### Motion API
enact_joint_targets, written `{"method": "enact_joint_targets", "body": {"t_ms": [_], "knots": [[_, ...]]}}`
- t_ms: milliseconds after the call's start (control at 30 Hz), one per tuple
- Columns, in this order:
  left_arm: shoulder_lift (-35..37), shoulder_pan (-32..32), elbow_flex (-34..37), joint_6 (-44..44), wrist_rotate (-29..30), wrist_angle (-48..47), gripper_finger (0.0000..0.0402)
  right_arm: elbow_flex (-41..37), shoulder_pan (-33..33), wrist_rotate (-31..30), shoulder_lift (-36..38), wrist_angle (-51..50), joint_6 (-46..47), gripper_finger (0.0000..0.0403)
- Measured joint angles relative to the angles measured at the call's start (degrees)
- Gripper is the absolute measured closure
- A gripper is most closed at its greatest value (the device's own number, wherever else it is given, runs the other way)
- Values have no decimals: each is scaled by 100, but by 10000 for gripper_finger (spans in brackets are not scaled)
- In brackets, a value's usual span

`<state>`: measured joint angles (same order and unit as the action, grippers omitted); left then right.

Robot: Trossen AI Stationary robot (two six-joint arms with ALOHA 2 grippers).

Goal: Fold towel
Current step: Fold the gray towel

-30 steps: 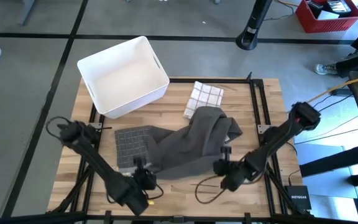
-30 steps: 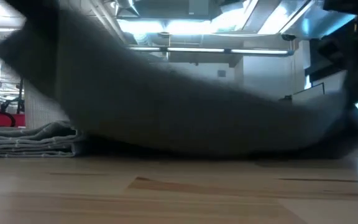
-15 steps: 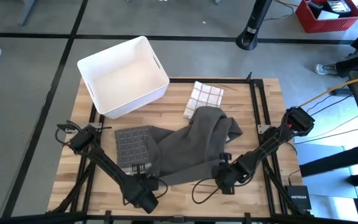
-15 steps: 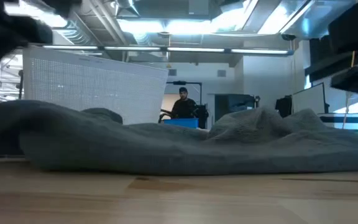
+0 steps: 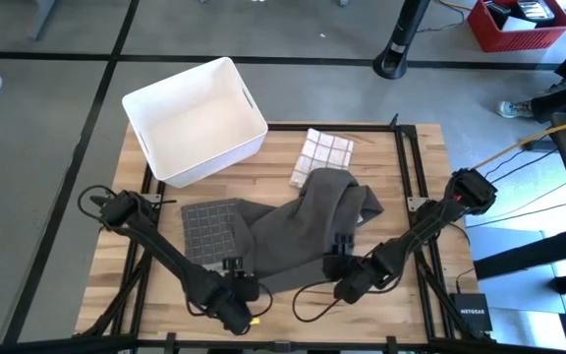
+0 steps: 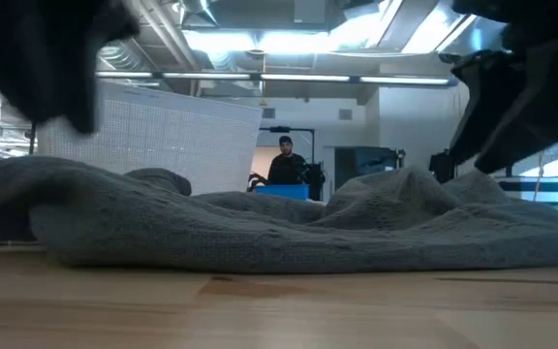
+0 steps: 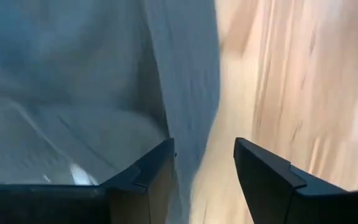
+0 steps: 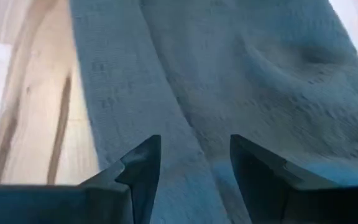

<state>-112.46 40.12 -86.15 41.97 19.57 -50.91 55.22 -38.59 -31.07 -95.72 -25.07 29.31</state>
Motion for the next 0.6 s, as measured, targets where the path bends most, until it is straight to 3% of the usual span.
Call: {"method": "enact_joint_targets", "body": {"t_ms": [300,600], "knots": [[-29,-8,610,118,-344,338,257,-590,0,-26,-2,1673,-573,210],[-29,-380,606,-1134,-641,2002,390,-586,0,14,-2,2604,-731,210]]}}
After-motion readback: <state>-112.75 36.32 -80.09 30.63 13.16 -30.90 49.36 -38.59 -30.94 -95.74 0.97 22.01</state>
